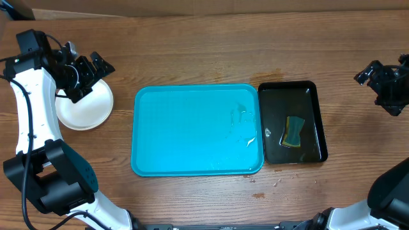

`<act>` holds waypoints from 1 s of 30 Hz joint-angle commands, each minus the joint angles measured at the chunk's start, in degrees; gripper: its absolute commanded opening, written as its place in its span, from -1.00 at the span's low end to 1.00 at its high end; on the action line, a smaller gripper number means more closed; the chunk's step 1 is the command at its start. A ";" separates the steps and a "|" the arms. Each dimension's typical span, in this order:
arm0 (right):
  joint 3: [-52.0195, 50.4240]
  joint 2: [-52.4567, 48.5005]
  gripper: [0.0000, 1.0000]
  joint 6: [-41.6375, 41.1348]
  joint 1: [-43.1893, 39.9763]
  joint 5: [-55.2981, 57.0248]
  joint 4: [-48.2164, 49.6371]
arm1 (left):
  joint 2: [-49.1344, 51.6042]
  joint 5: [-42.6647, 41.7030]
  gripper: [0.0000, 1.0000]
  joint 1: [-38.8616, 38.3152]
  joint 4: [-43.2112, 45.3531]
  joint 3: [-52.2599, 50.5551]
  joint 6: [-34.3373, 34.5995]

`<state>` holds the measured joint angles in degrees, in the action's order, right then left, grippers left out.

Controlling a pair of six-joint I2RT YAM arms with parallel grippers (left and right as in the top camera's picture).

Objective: Clean dirty plates on tray and stack at the side

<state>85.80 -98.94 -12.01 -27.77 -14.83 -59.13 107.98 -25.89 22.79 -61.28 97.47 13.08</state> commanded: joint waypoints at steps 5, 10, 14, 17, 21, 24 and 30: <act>0.44 0.55 1.00 -0.02 -0.15 -0.26 0.33 | -1.11 2.54 1.00 -0.31 0.00 1.03 -1.09; 0.02 1.68 1.00 -0.02 0.20 -0.26 0.44 | -1.11 2.54 1.00 -0.33 0.00 1.03 -1.09; -0.24 9.60 1.00 -0.02 2.27 -0.26 0.33 | -1.11 2.54 1.00 -0.31 0.00 1.03 -1.09; -0.24 18.12 1.00 -0.02 5.18 -0.26 0.48 | -1.11 2.56 1.00 -0.31 0.02 1.03 -1.09; -0.24 30.69 1.00 -0.02 12.22 -0.26 0.55 | -1.11 2.54 1.00 -0.31 0.00 1.03 -1.09; -0.24 40.00 1.00 -0.02 20.50 -0.28 0.55 | -1.11 2.54 1.00 -0.31 0.00 1.03 -1.09; -0.24 56.28 1.00 0.44 35.82 10.03 1.60 | -1.11 2.54 1.00 -0.31 0.02 1.03 -1.09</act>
<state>85.14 -47.24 -11.92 4.23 -11.49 -57.87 107.98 -23.70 22.79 -61.30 97.47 13.10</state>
